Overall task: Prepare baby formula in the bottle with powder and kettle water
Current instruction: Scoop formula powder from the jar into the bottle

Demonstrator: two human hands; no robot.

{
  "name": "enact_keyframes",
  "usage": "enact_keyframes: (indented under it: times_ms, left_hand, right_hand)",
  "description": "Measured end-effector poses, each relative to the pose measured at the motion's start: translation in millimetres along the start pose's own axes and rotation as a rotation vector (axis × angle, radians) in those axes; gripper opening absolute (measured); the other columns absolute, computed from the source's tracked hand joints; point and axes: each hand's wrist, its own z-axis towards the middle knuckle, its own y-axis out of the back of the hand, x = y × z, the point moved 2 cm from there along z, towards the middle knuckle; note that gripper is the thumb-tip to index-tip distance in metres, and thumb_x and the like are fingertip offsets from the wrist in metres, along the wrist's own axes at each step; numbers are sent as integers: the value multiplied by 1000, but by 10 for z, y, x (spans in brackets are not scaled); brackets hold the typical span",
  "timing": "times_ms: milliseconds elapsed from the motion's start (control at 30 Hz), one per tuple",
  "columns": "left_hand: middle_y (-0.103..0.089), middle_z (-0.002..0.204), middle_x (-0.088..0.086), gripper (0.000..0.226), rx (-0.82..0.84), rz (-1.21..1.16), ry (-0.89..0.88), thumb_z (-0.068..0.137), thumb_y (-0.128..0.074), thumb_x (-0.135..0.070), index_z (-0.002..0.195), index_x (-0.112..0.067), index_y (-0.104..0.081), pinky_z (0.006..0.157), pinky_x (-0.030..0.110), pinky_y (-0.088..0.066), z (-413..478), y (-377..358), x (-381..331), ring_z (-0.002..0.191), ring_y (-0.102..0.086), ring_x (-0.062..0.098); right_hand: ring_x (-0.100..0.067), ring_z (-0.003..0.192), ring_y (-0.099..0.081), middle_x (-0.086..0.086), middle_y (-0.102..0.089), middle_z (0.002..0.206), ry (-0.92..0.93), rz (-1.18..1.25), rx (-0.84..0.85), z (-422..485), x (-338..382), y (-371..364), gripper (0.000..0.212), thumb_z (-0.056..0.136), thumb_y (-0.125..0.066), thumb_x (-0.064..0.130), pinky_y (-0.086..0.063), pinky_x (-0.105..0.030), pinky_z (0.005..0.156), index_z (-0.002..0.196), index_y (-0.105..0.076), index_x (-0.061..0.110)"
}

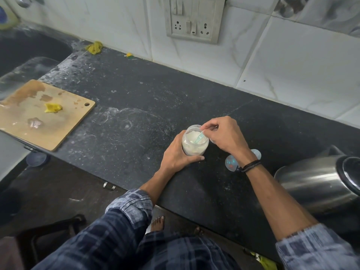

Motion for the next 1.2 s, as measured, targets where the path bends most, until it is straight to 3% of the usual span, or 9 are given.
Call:
enact_keyframes:
  times_ms: [133, 233, 567, 700, 900, 1067, 1200]
  left_hand:
    - [-53, 136, -27, 96, 0, -1, 0, 56, -96, -52, 135, -53, -41, 100, 26, -44, -2, 0, -5, 123, -51, -5]
    - [-53, 136, -26, 96, -2, 1, 1, 57, -96, -52, 134, -54, -40, 101, 27, -44, -5, 2, -15, 122, -51, -5]
    - [-55, 134, -26, 98, -7, -4, 25, 54, -95, -56, 134, -58, -38, 98, 39, -54, -18, 8, -4, 120, -56, -3]
    - [-54, 136, -27, 99, -4, -1, 11, 56, -95, -53, 133, -63, -34, 103, 34, -50, -22, 16, -27, 121, -53, -5]
    - [-53, 137, -28, 98, 4, -3, 16, 57, -95, -54, 138, -52, -40, 102, 26, -44, -17, 1, 0, 123, -50, -7]
    - [-52, 134, -30, 96, 2, 5, 18, 58, -95, -52, 133, -59, -37, 98, 24, -42, -16, 3, -14, 119, -49, -9]
    - [-51, 137, -30, 98, 6, 9, 19, 57, -95, -54, 138, -51, -40, 101, 26, -42, -3, -11, 19, 122, -50, -8]
  right_hand:
    - [5, 76, -65, 7, -75, 87, -7, 62, -36, -24, -26, -6, 14, 89, -73, 10, -45, -8, 66, 96, -83, 17]
    - [8, 72, -63, 11, -72, 83, -22, 83, -36, -35, -49, -8, 12, 89, -75, 12, -42, -5, 64, 96, -83, 18]
    - [4, 77, -68, 11, -75, 83, -9, 136, -48, -136, 23, -116, 11, 86, -76, 13, -55, -17, 75, 92, -82, 20]
    - [6, 73, -68, 9, -77, 85, 4, 166, -86, -142, 73, -48, 12, 86, -75, 12, -53, -12, 72, 92, -83, 19]
    - [10, 72, -66, 15, -73, 80, -19, 224, -167, -131, 38, 73, 14, 86, -74, 11, -49, -5, 66, 93, -82, 18]
    - [-2, 70, -71, 9, -75, 72, -176, 368, -227, -165, -67, 14, 16, 84, -74, 6, -53, -12, 65, 90, -83, 17]
    - [-13, 73, -75, -2, -78, 78, -339, 561, -297, -217, -162, -30, 13, 86, -74, 4, -56, -17, 62, 94, -82, 11]
